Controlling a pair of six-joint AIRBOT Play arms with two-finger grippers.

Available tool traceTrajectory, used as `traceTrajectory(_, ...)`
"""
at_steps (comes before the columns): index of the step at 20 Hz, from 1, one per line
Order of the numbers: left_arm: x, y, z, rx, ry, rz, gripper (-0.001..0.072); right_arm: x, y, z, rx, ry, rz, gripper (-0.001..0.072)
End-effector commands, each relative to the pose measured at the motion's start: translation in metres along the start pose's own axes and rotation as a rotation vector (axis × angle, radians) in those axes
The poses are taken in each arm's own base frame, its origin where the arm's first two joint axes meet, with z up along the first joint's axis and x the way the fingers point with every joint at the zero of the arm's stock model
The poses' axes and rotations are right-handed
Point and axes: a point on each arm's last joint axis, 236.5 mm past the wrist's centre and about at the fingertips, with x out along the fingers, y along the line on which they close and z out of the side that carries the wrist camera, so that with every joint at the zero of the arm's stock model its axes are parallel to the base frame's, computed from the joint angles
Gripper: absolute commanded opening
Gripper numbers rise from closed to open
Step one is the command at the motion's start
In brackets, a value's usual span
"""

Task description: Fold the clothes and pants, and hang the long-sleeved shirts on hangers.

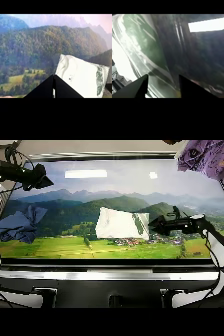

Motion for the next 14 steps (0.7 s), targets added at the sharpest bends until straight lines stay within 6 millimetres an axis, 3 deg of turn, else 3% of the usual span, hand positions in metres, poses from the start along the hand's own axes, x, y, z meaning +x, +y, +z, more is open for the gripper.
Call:
traceTrajectory(1, 0.0, 0.001, 0.0, -0.001, 0.0, 0.001, 0.0018, 0.024, 0.01, 0.001, -0.045, -0.021, -0.021, 0.041)
traceTrajectory(3, 0.001, 0.001, 0.0, -0.002, 0.001, 0.002, 0.0018, 0.034, 0.016, -0.003, -0.069, -0.011, -0.031, 0.0328)
traceTrajectory(6, 0.003, 0.002, 0.0, -0.004, 0.005, 0.002, 0.0018, 0.036, 0.029, 0.005, -0.1, -0.035, -0.02, 0.0034)
traceTrajectory(9, 0.003, 0.002, 0.0, -0.003, 0.005, 0.003, 0.0018, 0.016, 0.062, 0.041, -0.141, -0.115, -0.007, 0.0035)
traceTrajectory(12, 0.003, 0.002, 0.0, -0.004, 0.005, 0.002, 0.0018, -0.018, 0.1, 0.083, -0.187, -0.218, -0.041, 0.0035)
traceTrajectory(14, 0.003, 0.002, 0.0, -0.003, 0.006, 0.002, 0.0018, -0.04, 0.121, 0.1, -0.215, -0.265, -0.07, 0.0035)
